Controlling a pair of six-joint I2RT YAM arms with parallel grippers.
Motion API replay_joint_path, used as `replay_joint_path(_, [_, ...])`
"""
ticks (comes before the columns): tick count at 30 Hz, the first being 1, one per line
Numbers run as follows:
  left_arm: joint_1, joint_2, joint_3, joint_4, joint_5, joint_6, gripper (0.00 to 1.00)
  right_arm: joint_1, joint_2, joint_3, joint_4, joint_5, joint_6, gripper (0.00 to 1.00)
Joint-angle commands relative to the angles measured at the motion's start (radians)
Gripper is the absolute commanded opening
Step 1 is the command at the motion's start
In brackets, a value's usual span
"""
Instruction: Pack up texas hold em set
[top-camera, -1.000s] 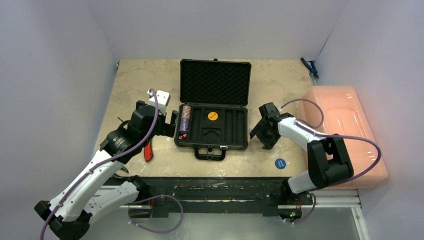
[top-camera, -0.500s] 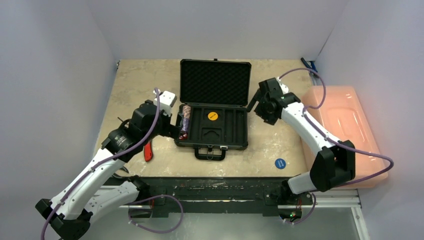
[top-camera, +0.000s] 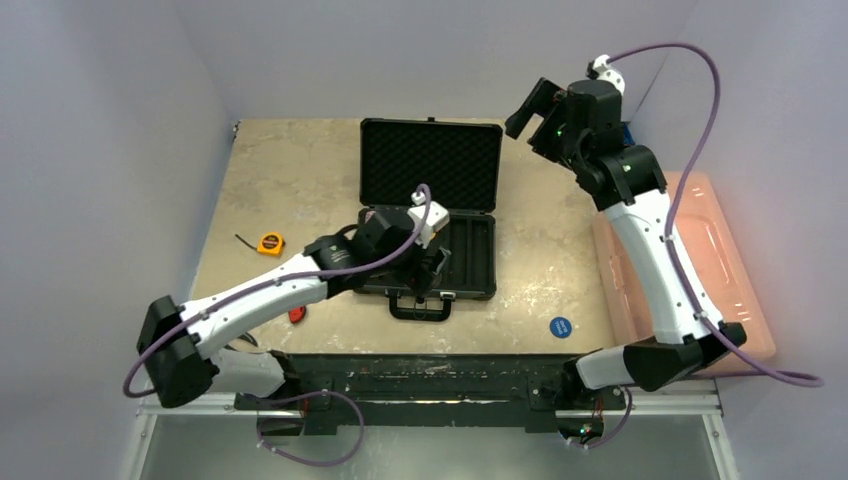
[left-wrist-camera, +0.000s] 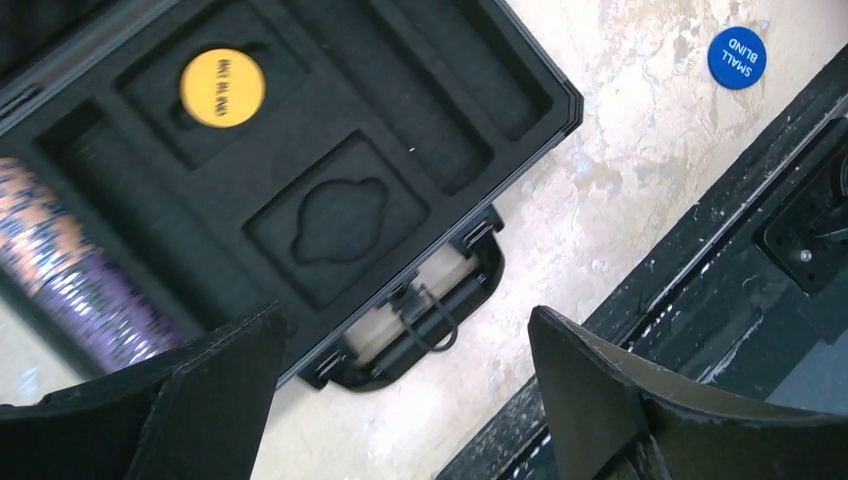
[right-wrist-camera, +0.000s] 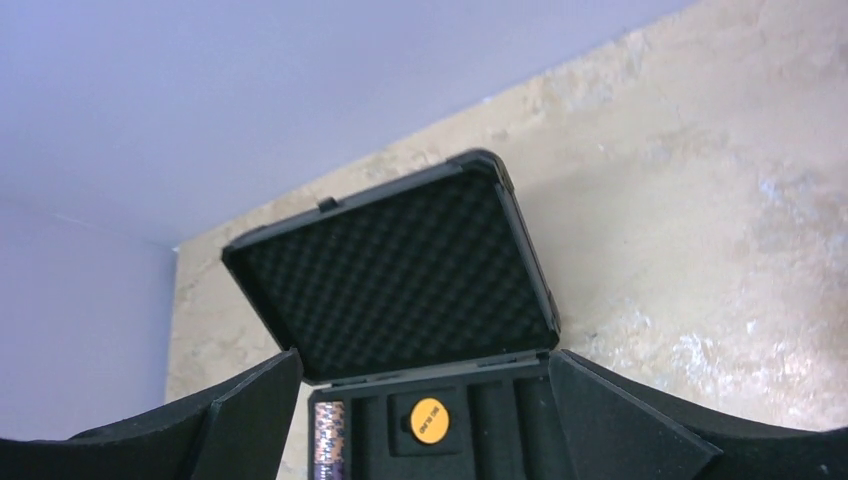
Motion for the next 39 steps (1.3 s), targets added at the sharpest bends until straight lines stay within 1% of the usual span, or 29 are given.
replay_joint_path(1, [-0.044,0.115,0.083,0.141,0.037,-0.002,0.89,0.002,-0.094,0.099,0.038,0.043,-0.097,0.99])
replay_joint_path(5, [-0.096,0.262,0.171,0.182,0.093,0.048,0.89,0.003,-0.185,0.104,0.089,0.050,-0.142,0.99])
replay_joint_path(11, [-0.183,0.484,0.342,0.215,0.132,0.113,0.88,0.003,-0.345,0.019,0.242,-0.015,-0.186,0.99])
replay_joint_path(14, [-0.224,0.597,0.440,0.217,0.135,0.140,0.88,0.003,-0.384,0.005,0.250,-0.026,-0.188,0.99])
replay_joint_path(20, [-0.296,0.760,0.548,0.276,0.150,0.202,0.89,0.003,-0.412,-0.021,0.231,-0.050,-0.188,0.99])
replay_joint_path(23, [-0.325,0.811,0.584,0.305,0.171,0.231,0.89,0.003,-0.420,-0.042,0.230,-0.062,-0.180,0.99])
replay_joint_path(25, [-0.335,0.846,0.608,0.310,0.198,0.275,0.89,0.003,-0.420,-0.057,0.230,-0.072,-0.173,0.99])
replay_joint_path(32, [-0.342,0.973,0.731,0.288,0.283,0.310,0.89,0.003,-0.410,-0.096,0.235,-0.101,-0.156,0.99])
replay_joint_path(35, [-0.349,1.028,0.802,0.274,0.281,0.302,0.90,0.003,-0.398,-0.100,0.235,-0.113,-0.151,0.99])
replay_joint_path(39, [-0.356,1.105,0.885,0.252,0.238,0.292,0.90,0.002,-0.383,-0.103,0.236,-0.126,-0.146,0.99])
